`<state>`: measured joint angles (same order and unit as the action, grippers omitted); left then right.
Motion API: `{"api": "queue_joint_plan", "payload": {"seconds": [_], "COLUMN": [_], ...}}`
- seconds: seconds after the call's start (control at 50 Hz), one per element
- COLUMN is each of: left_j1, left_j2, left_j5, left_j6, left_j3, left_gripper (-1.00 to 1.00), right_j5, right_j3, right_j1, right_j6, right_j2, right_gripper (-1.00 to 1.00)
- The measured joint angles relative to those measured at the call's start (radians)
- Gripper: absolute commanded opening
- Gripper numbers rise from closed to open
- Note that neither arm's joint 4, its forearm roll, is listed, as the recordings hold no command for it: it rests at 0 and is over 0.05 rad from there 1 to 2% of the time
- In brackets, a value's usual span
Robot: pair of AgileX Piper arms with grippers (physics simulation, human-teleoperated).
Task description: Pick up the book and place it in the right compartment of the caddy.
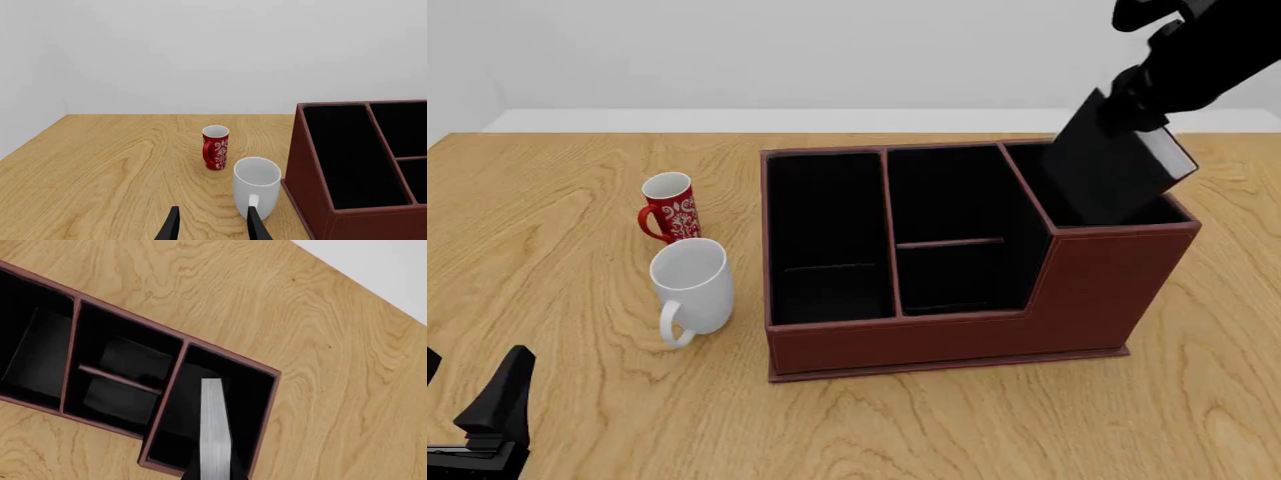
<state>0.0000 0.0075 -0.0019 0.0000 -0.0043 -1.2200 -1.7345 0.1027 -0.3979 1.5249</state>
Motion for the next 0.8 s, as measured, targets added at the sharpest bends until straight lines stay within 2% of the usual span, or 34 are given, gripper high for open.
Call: {"api": "queue_joint_plan", "payload": {"seconds": [0.8], "left_j1": [0.000], "left_j2": [0.000], "left_j5": [0.000], "left_j6": [0.000], "left_j3": [0.000], "left_gripper": [1.00], "right_j5": [0.000], "right_j3": [-0.016], "right_j1": [0.001], "right_j6": [0.002], "right_j2": [0.076], "right_gripper": [-1.00]}}
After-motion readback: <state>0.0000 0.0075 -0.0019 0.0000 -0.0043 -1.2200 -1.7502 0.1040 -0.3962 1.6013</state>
